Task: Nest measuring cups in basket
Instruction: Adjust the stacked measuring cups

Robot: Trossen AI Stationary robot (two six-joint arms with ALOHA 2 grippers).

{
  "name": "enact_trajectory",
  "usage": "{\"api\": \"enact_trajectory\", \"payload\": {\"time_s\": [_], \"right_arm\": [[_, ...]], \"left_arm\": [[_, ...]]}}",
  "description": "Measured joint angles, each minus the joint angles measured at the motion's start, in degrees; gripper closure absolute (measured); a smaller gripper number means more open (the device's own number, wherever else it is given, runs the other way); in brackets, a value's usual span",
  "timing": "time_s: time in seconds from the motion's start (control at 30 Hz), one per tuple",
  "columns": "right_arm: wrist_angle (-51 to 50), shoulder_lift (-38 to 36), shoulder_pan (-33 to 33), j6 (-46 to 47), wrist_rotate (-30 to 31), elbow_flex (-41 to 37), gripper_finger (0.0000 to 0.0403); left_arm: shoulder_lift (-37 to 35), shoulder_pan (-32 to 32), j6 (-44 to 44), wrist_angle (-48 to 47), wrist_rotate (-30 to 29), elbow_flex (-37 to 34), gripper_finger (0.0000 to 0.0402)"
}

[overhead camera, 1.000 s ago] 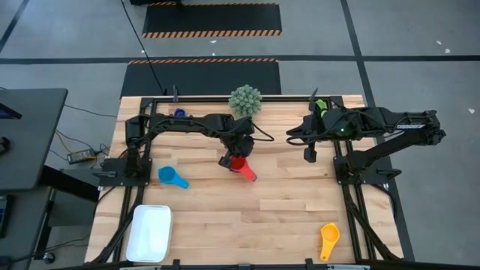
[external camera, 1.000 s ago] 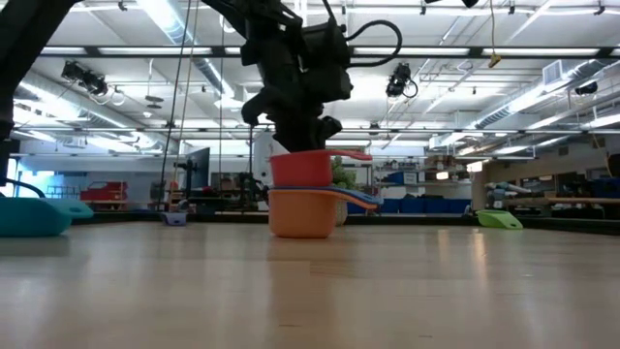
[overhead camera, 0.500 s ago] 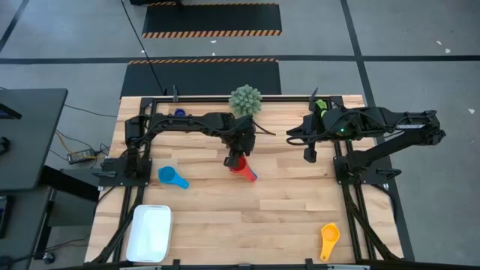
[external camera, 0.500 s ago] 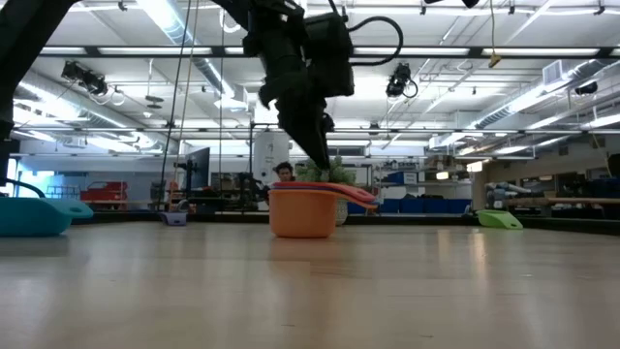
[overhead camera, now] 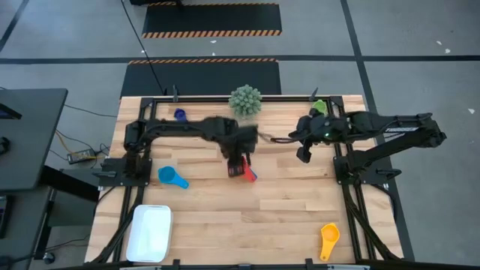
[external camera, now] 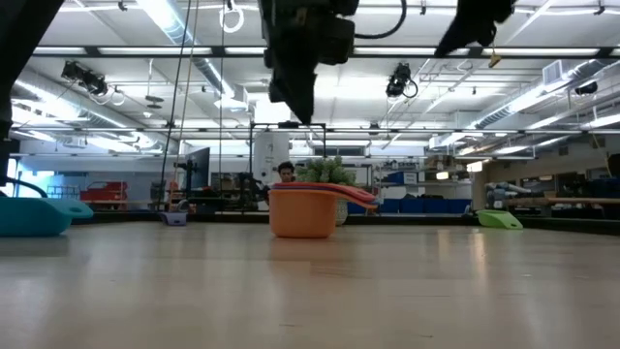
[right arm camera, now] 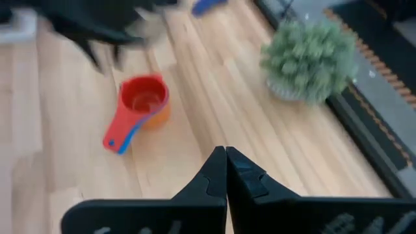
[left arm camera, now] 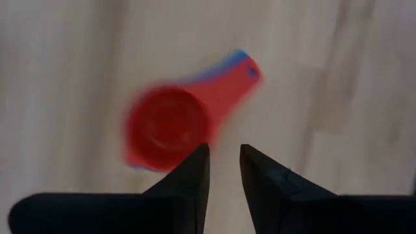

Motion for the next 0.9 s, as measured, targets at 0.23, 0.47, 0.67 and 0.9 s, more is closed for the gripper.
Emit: {"api": "enact_trajectory", "payload": {"time_s": [0.23, 0.47, 0.67, 0.9], "right_arm": [[6.72, 0.00, -2.19, -0.01, -4.45, -8.48, 0.0402], [17.70, -0.02, -3.63, 1.20, -9.90, -14.79, 0.0402], [24.54, 0.00, -4.14, 10.41, -9.76, -20.80, 0.0402], [34.39, 2.44, -4.53, 17.52, -9.73, -27.28, 0.0402]], "left_arm": [[0.00, -11.09, -13.98, 1.45, -3.82, -2.74, 0.0315], [0.03, -19.43, -24.92, 3.31, -17.35, -5.37, 0.0357], [0.04, -22.36, -28.39, 5.44, -28.49, -8.65, 0.0396], [0.04, -22.02, -30.98, 21.65, -30.27, -17.65, 0.0399]]}}
